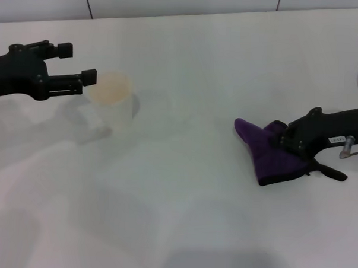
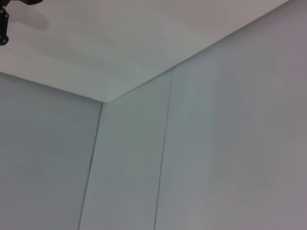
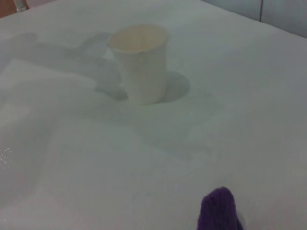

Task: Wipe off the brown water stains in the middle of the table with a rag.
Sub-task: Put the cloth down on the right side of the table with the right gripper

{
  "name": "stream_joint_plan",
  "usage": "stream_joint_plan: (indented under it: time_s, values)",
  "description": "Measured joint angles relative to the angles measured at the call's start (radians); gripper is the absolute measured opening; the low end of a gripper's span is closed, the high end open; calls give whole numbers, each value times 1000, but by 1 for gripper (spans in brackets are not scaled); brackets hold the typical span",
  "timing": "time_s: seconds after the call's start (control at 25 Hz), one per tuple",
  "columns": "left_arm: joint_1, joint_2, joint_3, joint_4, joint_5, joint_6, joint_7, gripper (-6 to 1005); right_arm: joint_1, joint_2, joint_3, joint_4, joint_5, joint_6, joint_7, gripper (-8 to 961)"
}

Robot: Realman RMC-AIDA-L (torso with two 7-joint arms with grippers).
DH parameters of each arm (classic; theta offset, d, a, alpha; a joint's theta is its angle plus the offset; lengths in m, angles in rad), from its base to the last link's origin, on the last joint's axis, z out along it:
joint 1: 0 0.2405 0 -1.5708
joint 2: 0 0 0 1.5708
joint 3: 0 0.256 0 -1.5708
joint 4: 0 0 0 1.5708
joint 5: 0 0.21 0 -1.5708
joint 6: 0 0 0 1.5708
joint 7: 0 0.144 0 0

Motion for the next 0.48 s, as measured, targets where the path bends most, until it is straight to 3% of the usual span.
stream_joint_plan:
  time_s: [0.48]
  values:
    - [8, 0, 0, 0, -1, 1, 0, 861, -4, -1, 24, 13, -1, -81, -24, 148]
